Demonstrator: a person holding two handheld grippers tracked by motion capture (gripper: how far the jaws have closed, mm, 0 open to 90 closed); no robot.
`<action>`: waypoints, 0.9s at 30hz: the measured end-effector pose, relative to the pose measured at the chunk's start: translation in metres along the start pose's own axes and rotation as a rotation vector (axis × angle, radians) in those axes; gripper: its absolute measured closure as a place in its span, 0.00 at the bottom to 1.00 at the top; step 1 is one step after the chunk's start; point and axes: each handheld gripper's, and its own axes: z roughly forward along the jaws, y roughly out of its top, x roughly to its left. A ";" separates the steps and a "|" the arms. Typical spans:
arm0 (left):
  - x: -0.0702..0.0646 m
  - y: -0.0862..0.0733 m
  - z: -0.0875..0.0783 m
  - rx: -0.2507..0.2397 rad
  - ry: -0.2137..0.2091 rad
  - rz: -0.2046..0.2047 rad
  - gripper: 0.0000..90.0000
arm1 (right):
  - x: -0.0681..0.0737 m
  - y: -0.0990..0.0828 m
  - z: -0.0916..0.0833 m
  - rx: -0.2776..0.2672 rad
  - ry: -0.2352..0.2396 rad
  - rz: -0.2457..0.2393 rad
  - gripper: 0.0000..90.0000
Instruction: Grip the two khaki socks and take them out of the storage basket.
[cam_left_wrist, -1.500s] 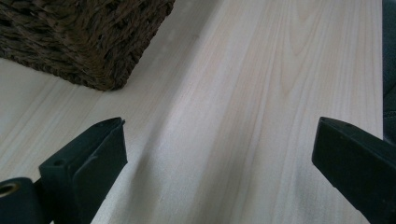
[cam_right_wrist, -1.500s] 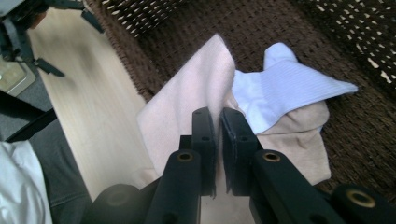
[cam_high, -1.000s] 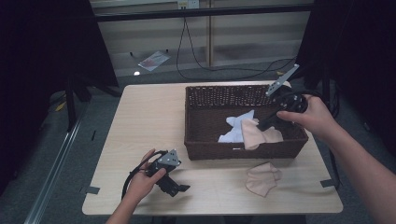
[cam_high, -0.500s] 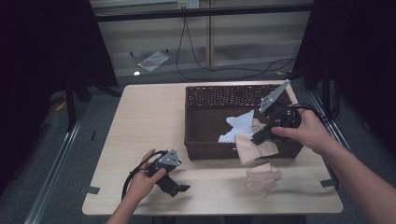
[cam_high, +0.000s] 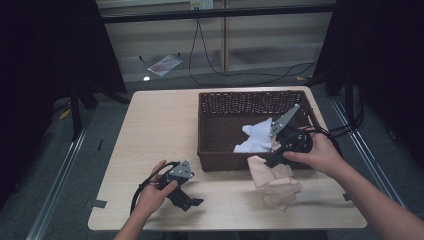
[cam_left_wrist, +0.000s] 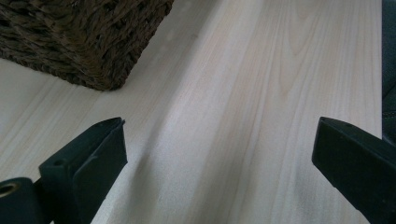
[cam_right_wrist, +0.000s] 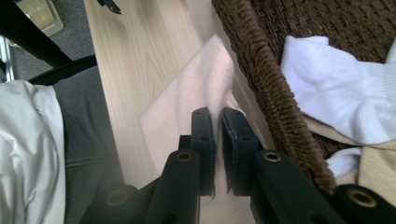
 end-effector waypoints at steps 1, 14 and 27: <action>0.000 0.000 0.000 -0.001 0.000 0.000 0.03 | 0.001 -0.001 0.002 0.003 -0.013 0.001 0.94; 0.000 0.000 0.000 0.002 -0.002 0.000 0.03 | 0.002 -0.005 0.033 0.018 -0.006 -0.012 0.94; 0.002 -0.001 -0.001 -0.004 -0.010 -0.001 0.03 | 0.005 -0.008 0.050 0.023 -0.005 0.017 0.33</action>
